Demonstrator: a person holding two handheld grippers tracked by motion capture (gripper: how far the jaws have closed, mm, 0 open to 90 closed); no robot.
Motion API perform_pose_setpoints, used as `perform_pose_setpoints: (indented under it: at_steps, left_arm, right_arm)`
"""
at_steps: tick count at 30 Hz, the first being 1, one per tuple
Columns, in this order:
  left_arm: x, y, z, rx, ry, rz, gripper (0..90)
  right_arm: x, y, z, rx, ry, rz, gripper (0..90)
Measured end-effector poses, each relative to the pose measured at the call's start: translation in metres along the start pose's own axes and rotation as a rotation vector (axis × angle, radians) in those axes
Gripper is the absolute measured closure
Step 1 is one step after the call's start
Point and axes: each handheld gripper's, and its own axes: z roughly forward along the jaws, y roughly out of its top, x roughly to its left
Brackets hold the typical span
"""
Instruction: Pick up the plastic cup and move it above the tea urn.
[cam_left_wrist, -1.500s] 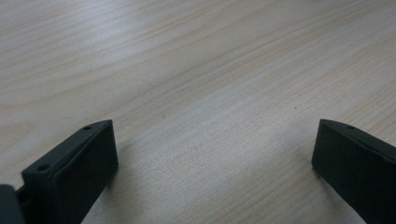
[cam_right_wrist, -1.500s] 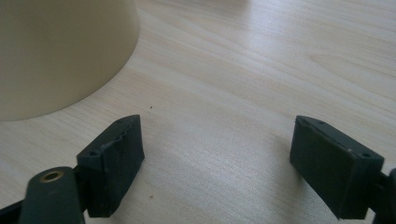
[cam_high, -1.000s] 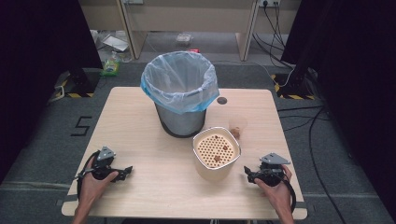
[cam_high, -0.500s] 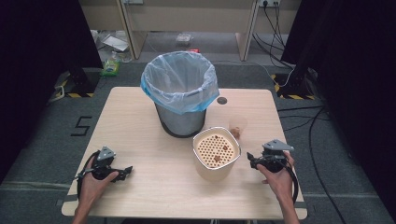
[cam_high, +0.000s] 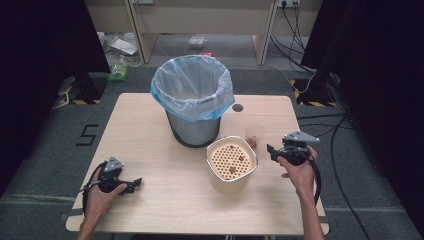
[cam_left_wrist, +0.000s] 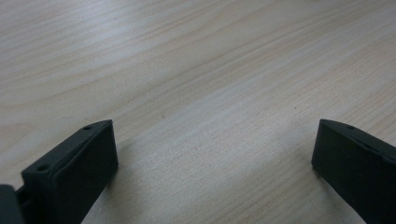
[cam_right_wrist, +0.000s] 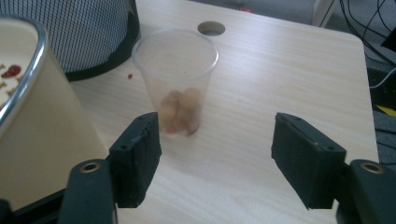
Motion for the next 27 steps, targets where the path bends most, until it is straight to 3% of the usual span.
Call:
perform_pose_setpoints:
  at_steps: [7, 17, 27]
  left_arm:
    - [0.0, 0.0, 0.0, 0.0, 0.0, 0.0, 0.0]
    - [0.0, 0.0, 0.0, 0.0, -0.001, -0.001, 0.0]
    - [0.0, 0.0, 0.0, 0.0, 0.0, -0.001, 0.0]
  right_arm:
    - [-0.002, 0.017, 0.017, 0.013, 0.006, 0.019, 41.4]
    - [0.0, 0.041, 0.04, 0.042, 0.008, 0.011, 46.1]
    - [-0.005, 0.046, 0.067, 0.094, 0.012, 0.042, 51.8]
